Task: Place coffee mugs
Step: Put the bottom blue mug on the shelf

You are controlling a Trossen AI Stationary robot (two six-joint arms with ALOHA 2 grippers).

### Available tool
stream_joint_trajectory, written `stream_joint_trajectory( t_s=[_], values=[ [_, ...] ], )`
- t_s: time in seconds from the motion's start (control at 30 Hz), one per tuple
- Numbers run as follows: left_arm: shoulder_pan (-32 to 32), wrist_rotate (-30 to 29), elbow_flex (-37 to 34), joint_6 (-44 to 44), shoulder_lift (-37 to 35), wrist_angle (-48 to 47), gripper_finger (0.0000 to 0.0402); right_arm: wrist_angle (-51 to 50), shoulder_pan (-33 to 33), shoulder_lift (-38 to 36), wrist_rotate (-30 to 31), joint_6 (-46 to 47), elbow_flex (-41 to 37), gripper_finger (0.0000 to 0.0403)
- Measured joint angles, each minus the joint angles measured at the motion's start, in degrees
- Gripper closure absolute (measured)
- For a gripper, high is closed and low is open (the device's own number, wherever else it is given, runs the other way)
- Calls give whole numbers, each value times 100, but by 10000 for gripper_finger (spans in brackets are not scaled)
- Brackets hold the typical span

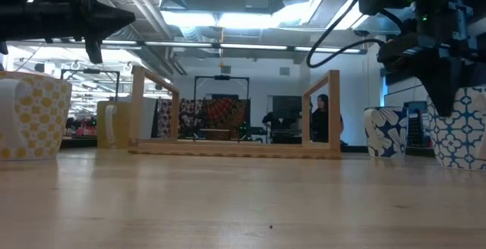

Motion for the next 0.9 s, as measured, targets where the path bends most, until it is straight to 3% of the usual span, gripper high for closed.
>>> stream_joint_trajectory(
  t_s=[0.13,0.37,0.6,0.9],
  values=[
    [0,-9,0,1,0,0,392,30,1,-2,63,-91,0,387],
    [0,-42,0,1,0,0,392,169,34,11,-67,-155,293,396],
    [0,-44,0,1,0,2,392,428,127,368,-4,-731,1436,398],
    [-2,-139,0,3,2,3,392,-206,-167,1789,371,-2373,3687,398]
  ],
)
